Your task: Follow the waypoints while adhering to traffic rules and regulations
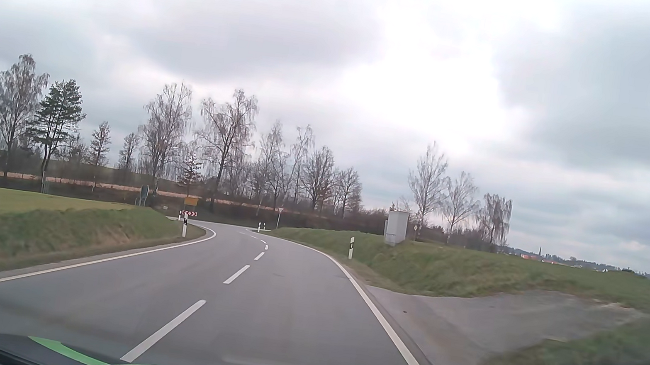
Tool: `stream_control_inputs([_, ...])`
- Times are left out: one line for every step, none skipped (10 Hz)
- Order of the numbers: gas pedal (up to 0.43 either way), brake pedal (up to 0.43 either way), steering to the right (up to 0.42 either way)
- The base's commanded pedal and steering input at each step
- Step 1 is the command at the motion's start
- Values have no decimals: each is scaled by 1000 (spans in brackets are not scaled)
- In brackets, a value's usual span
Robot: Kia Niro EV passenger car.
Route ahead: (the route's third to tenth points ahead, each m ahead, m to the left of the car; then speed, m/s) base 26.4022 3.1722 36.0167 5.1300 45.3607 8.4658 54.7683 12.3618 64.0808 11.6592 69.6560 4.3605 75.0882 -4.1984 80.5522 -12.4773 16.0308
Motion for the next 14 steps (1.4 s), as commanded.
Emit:
stream_control_inputs([0, 213, -17])
stream_control_inputs([0, 213, -18])
stream_control_inputs([0, 213, -19])
stream_control_inputs([0, 213, -19])
stream_control_inputs([0, 213, -21])
stream_control_inputs([0, 213, -22])
stream_control_inputs([0, 213, -22])
stream_control_inputs([0, 207, -23])
stream_control_inputs([0, 207, -26])
stream_control_inputs([0, 207, -30])
stream_control_inputs([0, 213, -33])
stream_control_inputs([0, 207, -37])
stream_control_inputs([0, 207, -41])
stream_control_inputs([0, 207, -47])
